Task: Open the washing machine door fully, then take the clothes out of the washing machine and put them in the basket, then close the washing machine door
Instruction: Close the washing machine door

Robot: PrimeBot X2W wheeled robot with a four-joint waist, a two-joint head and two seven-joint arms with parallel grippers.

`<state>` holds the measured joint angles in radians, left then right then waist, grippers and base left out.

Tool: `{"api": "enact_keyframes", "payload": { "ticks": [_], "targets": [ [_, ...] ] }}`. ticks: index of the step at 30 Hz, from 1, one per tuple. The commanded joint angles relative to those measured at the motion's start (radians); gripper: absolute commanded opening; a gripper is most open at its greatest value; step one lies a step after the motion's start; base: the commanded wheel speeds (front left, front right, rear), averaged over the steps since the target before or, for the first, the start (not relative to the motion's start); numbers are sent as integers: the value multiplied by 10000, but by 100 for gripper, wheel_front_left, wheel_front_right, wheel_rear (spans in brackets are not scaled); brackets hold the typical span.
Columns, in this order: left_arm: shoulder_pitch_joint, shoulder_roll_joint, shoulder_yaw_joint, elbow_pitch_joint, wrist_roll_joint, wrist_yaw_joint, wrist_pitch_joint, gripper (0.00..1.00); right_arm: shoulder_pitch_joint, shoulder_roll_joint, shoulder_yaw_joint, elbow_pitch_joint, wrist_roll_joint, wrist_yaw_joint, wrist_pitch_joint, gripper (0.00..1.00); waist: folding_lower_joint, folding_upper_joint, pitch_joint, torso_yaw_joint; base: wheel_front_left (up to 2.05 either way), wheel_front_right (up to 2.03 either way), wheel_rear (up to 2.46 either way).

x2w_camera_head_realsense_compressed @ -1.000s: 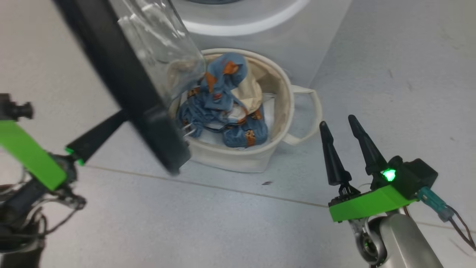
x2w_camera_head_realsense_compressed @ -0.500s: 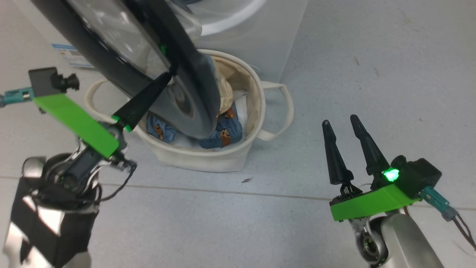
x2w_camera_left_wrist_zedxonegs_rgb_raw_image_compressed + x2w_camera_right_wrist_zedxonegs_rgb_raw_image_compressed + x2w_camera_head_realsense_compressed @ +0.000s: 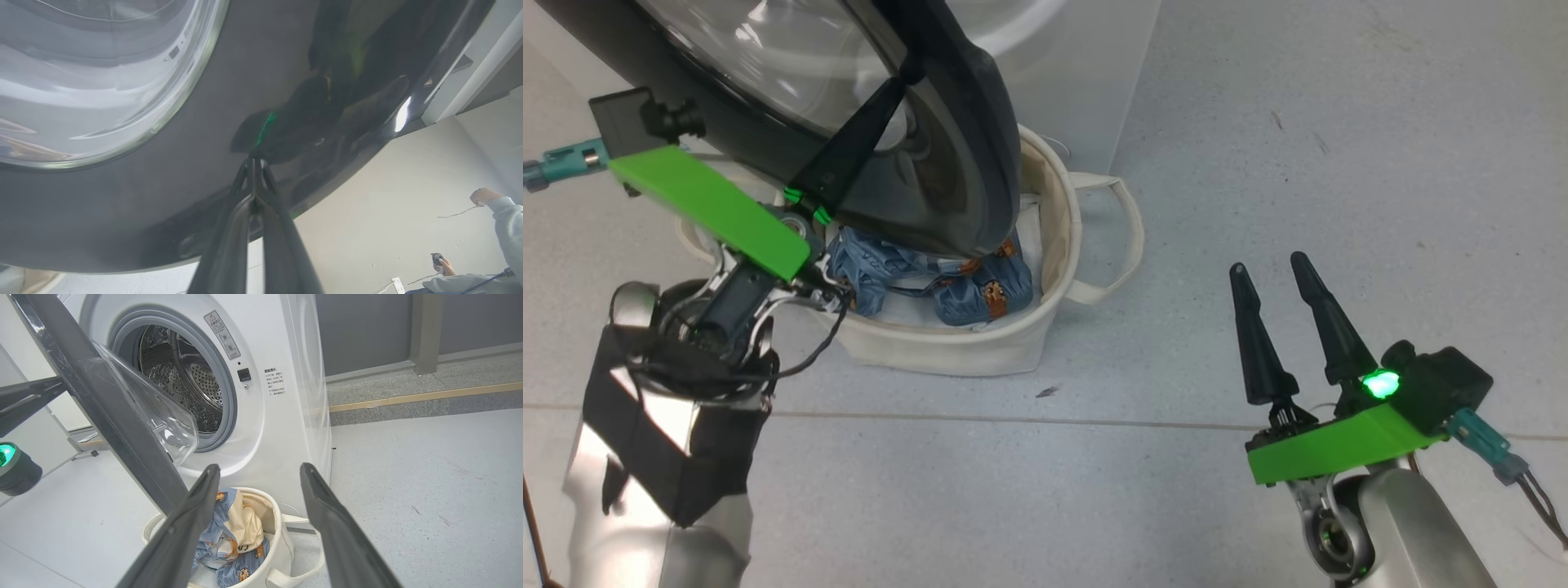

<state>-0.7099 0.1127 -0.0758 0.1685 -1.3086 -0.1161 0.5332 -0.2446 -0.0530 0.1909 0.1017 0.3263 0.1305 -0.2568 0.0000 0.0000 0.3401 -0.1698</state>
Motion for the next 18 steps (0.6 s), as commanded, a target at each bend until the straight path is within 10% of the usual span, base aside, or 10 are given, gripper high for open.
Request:
{"api": "enact_keyframes", "payload": {
  "ticks": [1,9,18],
  "targets": [
    [-164,396,218,-276,251,-130,-150,0,-137,28,204,-340,65,2,-49,100,0,0,-37,64,0,0,0],
    [1051,1274,425,-836,1001,-143,-1279,0,-105,28,89,-464,270,2,-49,100,0,0,-471,465,0,0,0],
    [3255,2397,-407,-1963,4265,-143,-4161,0,115,28,240,-698,133,2,-49,100,0,0,-1271,1426,0,0,0]
  ]
}}
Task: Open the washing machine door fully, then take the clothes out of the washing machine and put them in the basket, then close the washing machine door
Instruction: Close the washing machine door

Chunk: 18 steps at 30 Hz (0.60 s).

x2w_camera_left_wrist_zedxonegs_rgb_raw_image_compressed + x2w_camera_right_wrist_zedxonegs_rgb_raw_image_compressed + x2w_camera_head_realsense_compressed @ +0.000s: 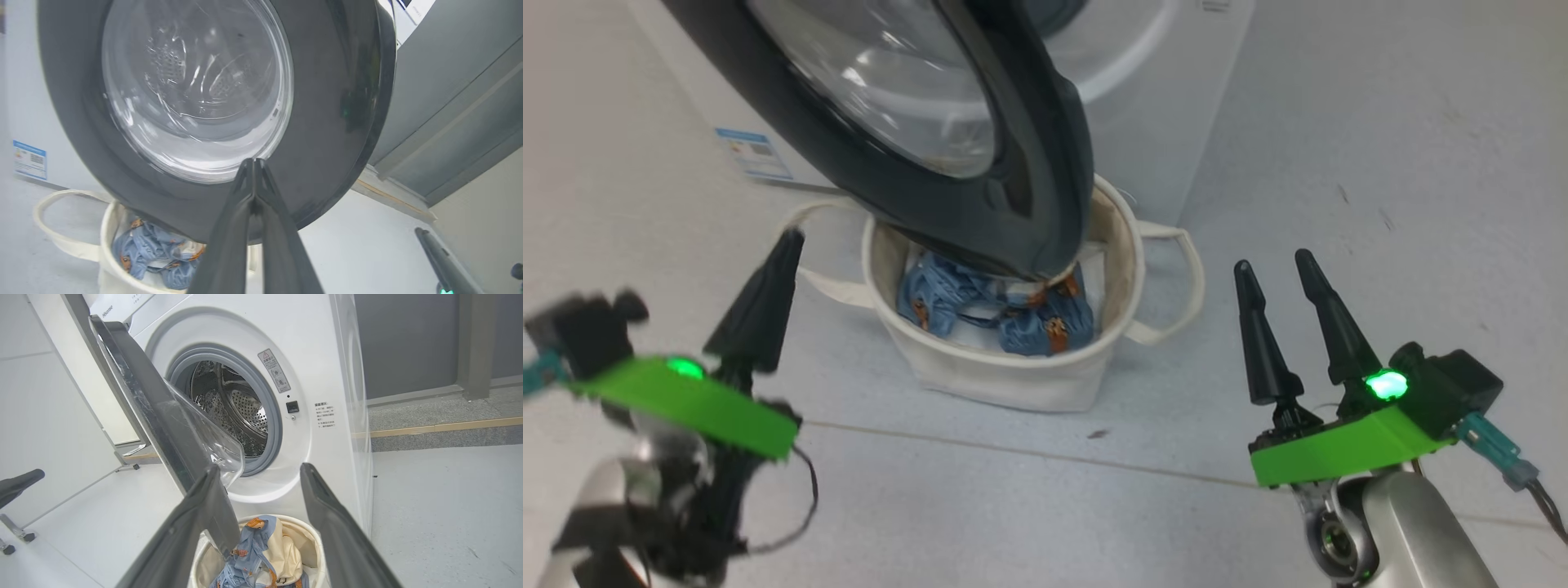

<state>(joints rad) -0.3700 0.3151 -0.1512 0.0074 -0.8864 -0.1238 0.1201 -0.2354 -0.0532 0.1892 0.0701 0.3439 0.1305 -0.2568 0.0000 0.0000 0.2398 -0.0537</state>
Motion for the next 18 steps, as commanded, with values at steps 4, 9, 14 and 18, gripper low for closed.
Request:
{"api": "enact_keyframes", "payload": {
  "ticks": [4,9,14,18],
  "targets": [
    [904,320,93,-280,1556,227,-1414,0,319,30,401,-415,-120,2,-49,100,0,0,-695,688,0,0,0],
    [1923,84,-248,53,2955,898,-2720,0,613,30,486,-520,-214,2,-49,100,0,0,-1002,1075,0,0,0],
    [2512,-102,-609,329,3970,1338,-3458,0,806,30,550,-591,-227,2,-49,100,0,0,-1074,1296,0,0,0],
    [2743,-376,-728,479,4811,1705,-3759,42,928,30,617,-489,-205,2,-49,100,0,0,-1129,1386,0,0,0]
  ]
}}
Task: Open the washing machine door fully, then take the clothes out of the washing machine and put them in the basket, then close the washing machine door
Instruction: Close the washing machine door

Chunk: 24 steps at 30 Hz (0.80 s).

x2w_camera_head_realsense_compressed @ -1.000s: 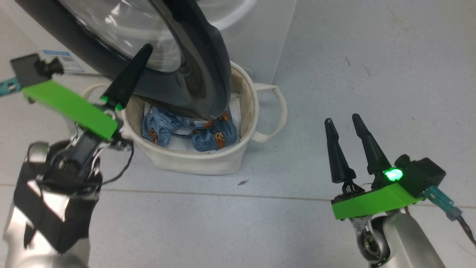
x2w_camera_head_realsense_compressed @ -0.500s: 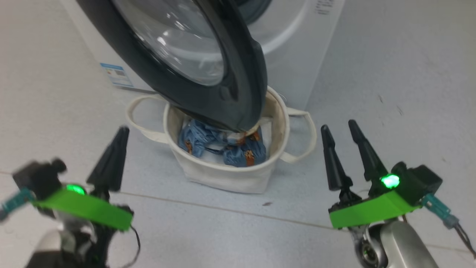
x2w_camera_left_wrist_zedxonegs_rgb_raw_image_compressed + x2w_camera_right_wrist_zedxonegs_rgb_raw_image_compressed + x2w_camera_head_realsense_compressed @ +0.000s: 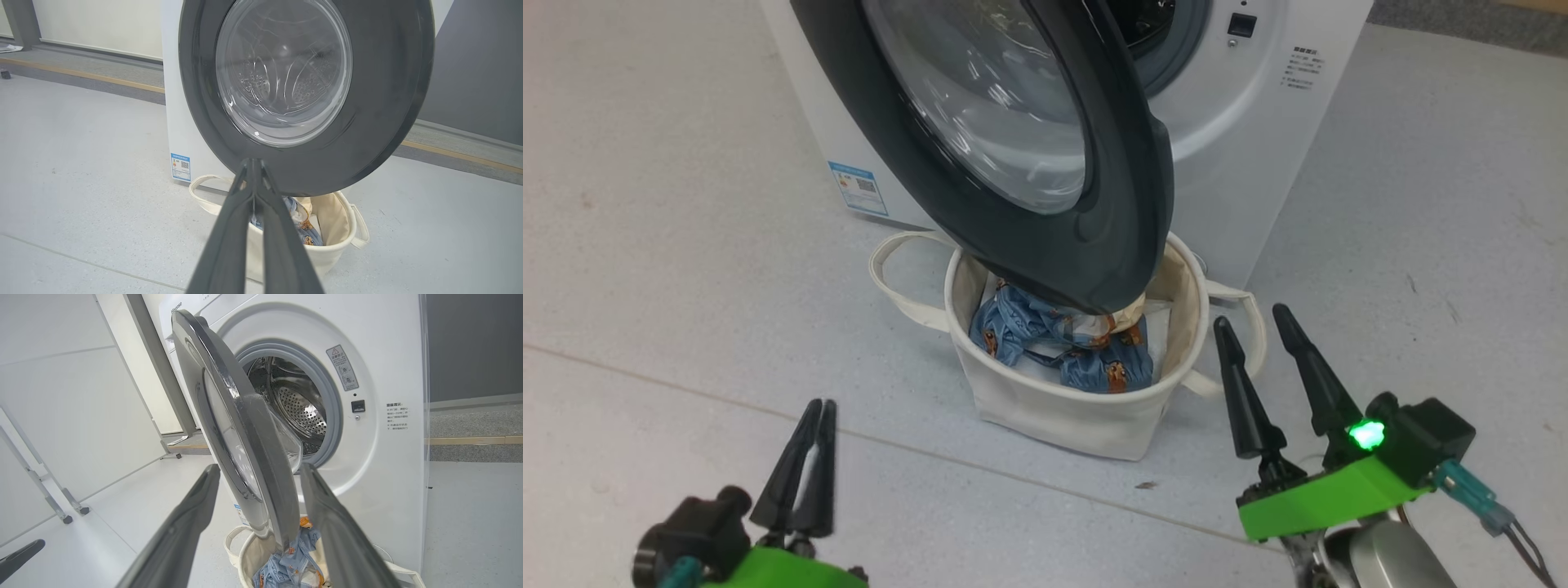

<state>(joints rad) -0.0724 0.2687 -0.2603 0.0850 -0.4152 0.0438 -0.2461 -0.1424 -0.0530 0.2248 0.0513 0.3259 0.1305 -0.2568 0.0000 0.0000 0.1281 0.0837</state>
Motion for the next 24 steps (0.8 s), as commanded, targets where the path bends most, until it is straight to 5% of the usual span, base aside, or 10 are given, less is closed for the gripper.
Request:
{"api": "enact_keyframes", "payload": {
  "ticks": [1,22,23,24],
  "targets": [
    [-157,-25,392,-249,223,103,-123,100,19,28,270,-288,-20,2,-49,100,0,0,-29,26,0,0,0],
    [112,-1615,928,273,1750,-520,-155,100,-632,28,1174,-387,-608,2,-49,100,0,0,439,372,0,0,0],
    [84,-1667,907,329,1791,-562,-155,100,-723,28,1258,-387,-675,2,-49,68,0,0,492,407,0,0,0],
    [55,-1713,871,386,1836,-617,-156,100,-824,28,1340,-379,-742,2,-49,1,0,0,551,444,0,0,0]
  ]
}}
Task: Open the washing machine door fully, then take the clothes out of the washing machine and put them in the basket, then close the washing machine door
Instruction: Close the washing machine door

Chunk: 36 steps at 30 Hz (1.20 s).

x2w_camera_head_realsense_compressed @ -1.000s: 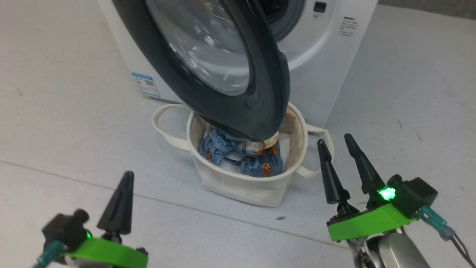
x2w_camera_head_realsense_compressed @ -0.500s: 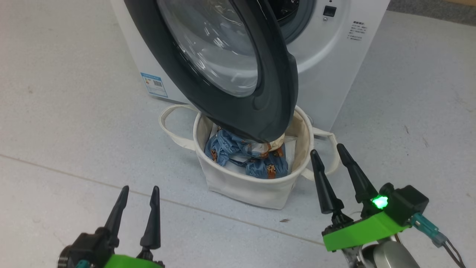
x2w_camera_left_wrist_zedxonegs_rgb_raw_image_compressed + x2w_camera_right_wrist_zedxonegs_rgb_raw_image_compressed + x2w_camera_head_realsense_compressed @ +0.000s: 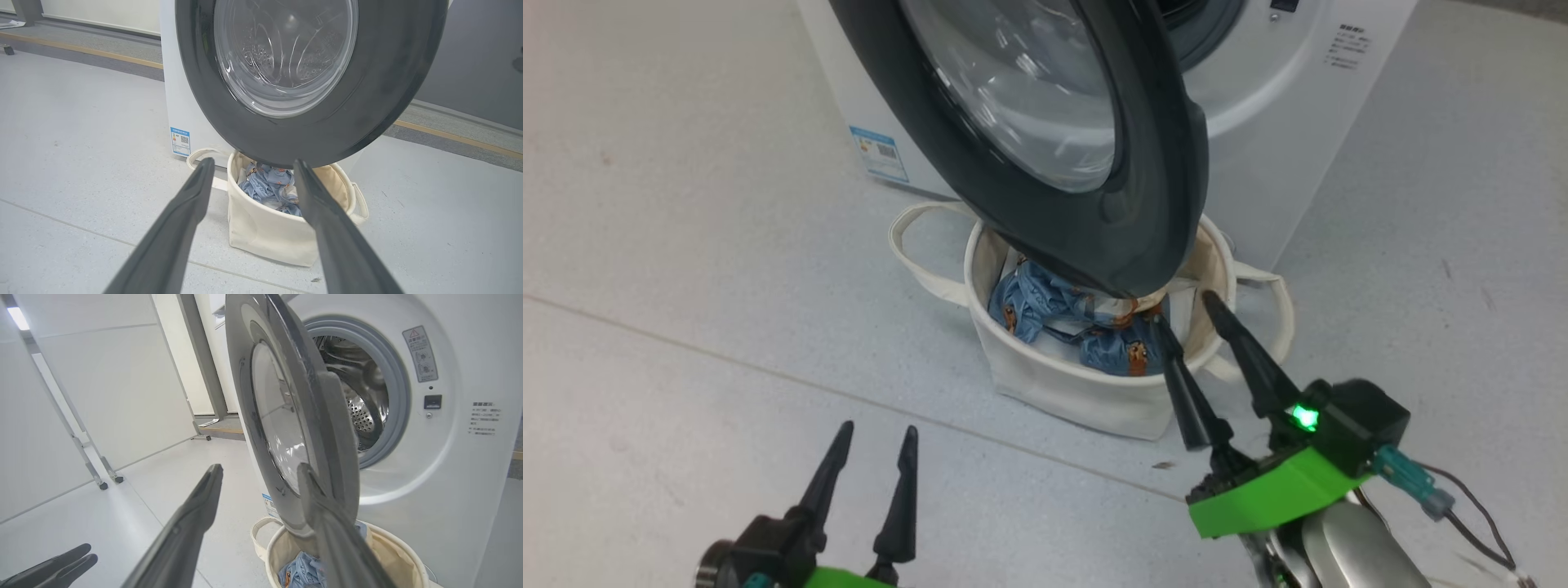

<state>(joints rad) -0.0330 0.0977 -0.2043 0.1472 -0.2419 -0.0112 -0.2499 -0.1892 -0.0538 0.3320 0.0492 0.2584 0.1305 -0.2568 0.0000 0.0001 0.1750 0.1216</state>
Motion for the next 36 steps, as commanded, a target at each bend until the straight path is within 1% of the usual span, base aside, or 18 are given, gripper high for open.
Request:
{"api": "enact_keyframes", "payload": {
  "ticks": [1,5,15,19,26,36],
  "targets": [
    [-375,-44,273,-181,150,-122,-117,100,-462,36,322,-375,-112,2,-49,0,0,-1,135,108,0,0,0],
    [-570,-203,224,-63,274,-219,-117,100,-884,36,393,-332,-209,2,-49,0,0,-1,429,280,0,0,0],
    [-1206,-437,-107,-74,512,-309,-118,100,-2249,36,-201,306,-418,2,-49,0,0,-1,1415,667,0,0,0],
    [-1373,-463,-244,-49,477,-263,-118,100,-2542,36,-601,389,-449,2,-49,0,0,-1,1583,787,0,0,0],
    [-1543,-472,-571,-65,461,-52,-118,100,-2823,36,-1352,387,-301,2,-49,0,0,-1,1858,845,0,0,0],
    [-1898,-473,-1112,76,515,135,-118,100,-3775,36,-2270,488,-655,2,-49,0,0,-1,2297,819,0,0,0]
  ]
}}
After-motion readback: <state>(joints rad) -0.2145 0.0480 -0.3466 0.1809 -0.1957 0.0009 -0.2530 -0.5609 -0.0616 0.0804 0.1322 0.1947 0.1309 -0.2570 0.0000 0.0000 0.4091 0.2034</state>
